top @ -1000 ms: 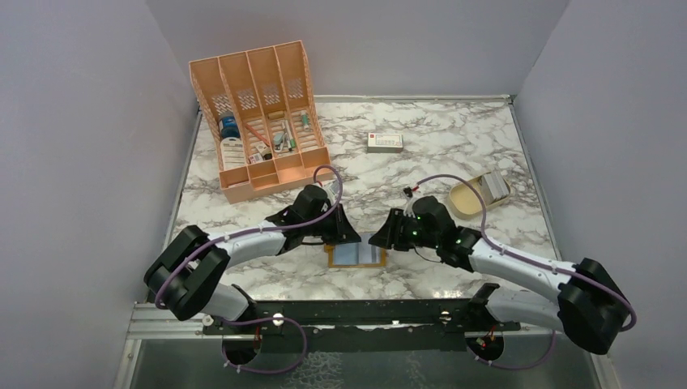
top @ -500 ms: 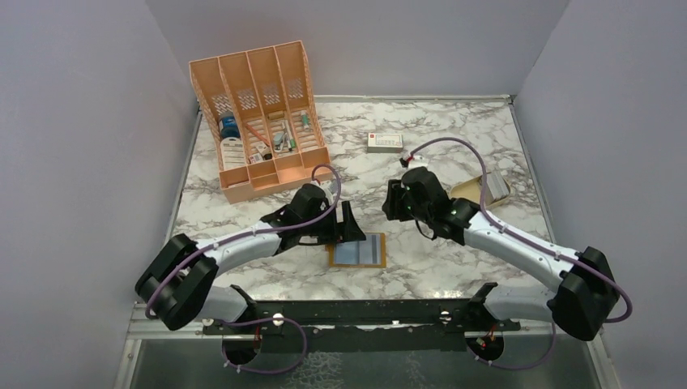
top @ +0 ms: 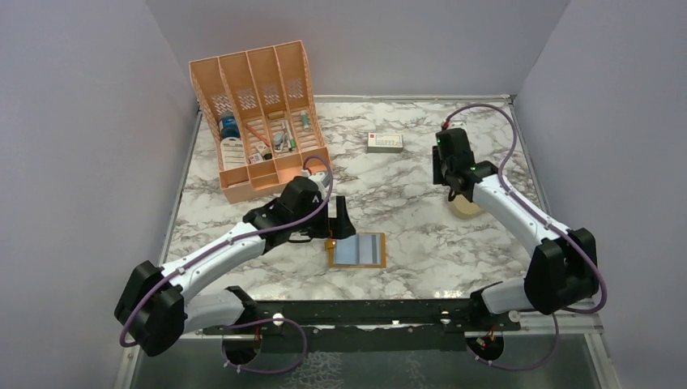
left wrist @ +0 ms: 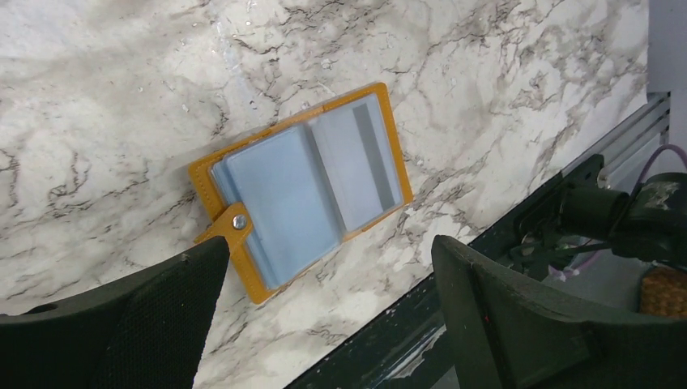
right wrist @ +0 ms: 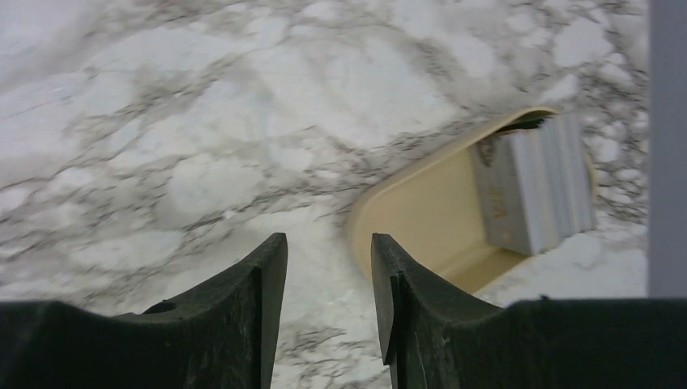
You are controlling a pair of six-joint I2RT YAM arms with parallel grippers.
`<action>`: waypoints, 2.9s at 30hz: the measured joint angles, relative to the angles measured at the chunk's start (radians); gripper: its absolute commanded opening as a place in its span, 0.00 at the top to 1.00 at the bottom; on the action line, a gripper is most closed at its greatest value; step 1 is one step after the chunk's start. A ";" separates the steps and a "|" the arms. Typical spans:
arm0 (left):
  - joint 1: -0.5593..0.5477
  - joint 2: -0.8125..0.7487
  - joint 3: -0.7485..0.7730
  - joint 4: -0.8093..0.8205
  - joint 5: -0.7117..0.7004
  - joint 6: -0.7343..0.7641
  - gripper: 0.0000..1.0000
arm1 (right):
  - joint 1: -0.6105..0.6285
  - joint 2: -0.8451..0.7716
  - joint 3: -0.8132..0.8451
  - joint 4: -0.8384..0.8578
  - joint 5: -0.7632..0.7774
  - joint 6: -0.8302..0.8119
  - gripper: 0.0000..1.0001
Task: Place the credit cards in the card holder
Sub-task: Pick up the credit card from the storage box.
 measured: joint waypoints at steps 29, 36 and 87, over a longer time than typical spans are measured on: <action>0.000 -0.135 0.135 -0.240 -0.050 0.240 0.01 | -0.317 0.366 0.123 -0.093 0.283 -0.178 0.55; 0.000 -0.148 0.135 -0.240 -0.051 0.241 0.01 | -0.319 0.407 0.130 -0.089 0.311 -0.182 0.58; 0.006 -0.142 0.135 -0.238 -0.053 0.241 0.01 | -0.326 0.415 0.147 -0.056 0.280 -0.193 0.59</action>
